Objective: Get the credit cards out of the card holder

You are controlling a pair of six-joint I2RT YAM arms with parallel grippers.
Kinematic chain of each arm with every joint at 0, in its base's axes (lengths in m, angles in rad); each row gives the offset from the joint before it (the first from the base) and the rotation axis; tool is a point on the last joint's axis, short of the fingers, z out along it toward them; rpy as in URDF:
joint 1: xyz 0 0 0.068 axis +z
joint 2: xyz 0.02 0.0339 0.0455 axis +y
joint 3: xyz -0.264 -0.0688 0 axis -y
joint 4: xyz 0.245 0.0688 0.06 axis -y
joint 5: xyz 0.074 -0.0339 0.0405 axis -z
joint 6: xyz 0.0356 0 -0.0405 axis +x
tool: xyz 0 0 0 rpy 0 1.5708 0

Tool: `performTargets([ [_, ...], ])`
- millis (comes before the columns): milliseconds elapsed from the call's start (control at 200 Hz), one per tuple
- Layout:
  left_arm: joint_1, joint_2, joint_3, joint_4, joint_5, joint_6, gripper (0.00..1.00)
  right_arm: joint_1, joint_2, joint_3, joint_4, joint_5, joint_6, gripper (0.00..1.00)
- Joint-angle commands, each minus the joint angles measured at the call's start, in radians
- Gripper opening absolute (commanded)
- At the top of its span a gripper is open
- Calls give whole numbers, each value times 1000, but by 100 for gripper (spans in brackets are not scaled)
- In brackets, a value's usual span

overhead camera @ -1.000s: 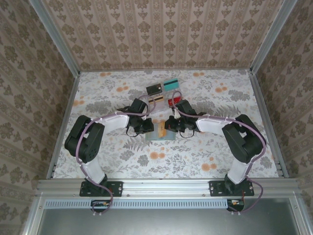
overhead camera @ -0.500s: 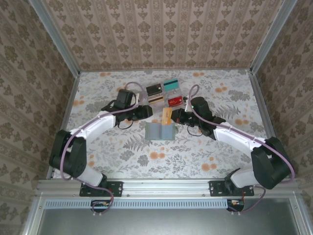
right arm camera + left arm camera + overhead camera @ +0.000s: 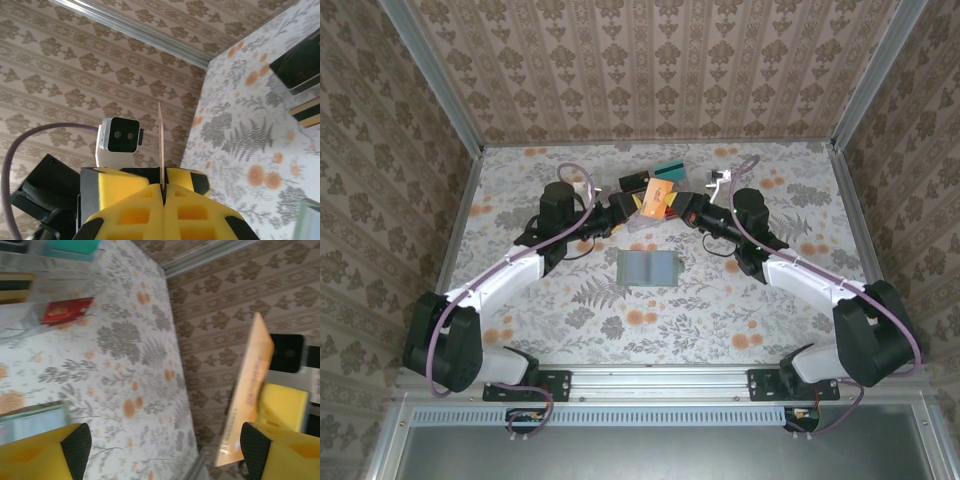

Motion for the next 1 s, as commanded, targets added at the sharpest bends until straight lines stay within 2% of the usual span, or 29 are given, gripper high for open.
performTargets([
  [0, -10, 0, 9, 138, 82, -90, 81, -3, 43, 7, 136, -58, 104, 5],
  [80, -14, 12, 11, 191, 92, -118, 77, -3, 51, 0, 166, -63, 126, 5],
  [485, -37, 20, -4, 311, 102, -145, 38, -4, 39, -21, 192, -53, 159, 5],
  [795, -38, 16, -5, 277, 105, -117, 9, -3, 39, -26, 185, -54, 156, 7],
  [880, -38, 11, -12, 256, 103, -94, 0, -2, 28, -24, 138, -66, 156, 16],
  [995, -36, -11, -37, 172, 69, 0, 0, -3, -3, -26, -36, -56, 115, 51],
])
